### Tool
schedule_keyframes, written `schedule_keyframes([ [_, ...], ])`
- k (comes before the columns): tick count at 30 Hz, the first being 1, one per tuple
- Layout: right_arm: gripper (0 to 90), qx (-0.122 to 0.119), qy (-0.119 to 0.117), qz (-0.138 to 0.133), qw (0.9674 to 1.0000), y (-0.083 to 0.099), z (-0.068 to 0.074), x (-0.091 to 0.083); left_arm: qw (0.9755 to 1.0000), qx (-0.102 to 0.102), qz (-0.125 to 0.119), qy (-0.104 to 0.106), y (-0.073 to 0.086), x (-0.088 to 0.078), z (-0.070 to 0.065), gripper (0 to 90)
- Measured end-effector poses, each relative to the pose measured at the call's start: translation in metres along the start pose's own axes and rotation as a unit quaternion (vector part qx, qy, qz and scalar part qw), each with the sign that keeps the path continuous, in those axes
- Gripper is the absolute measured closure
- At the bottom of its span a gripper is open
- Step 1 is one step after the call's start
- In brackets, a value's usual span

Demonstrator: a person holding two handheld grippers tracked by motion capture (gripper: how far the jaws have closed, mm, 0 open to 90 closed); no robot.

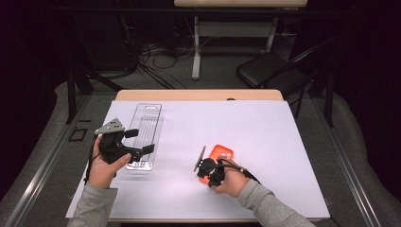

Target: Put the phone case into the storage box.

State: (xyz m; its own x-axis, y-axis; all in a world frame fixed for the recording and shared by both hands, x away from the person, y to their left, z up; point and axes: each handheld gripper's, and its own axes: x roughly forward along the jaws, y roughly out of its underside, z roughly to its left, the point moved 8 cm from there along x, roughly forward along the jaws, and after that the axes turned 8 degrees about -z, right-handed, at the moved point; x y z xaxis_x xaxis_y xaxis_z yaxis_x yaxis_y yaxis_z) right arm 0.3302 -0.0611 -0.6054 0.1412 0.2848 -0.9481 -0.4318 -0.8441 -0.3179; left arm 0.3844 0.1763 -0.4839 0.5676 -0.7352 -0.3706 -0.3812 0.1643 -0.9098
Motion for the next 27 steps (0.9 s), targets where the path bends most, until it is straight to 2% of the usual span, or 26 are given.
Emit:
schedule_keyframes([
  [6,89.0,-0.006,0.001,0.002,1.0000,0.0001,0.0001,-0.0003,1.0000,-0.001,-0.001,-0.001,0.0000,-0.0008,0.0008,4.6],
  [27,89.4,-0.005,0.001,-0.001,1.0000,0.0001,0.0005,-0.0005,1.0000,-0.004,0.000,-0.003,0.0013,-0.0006,0.0026,4.6],
])
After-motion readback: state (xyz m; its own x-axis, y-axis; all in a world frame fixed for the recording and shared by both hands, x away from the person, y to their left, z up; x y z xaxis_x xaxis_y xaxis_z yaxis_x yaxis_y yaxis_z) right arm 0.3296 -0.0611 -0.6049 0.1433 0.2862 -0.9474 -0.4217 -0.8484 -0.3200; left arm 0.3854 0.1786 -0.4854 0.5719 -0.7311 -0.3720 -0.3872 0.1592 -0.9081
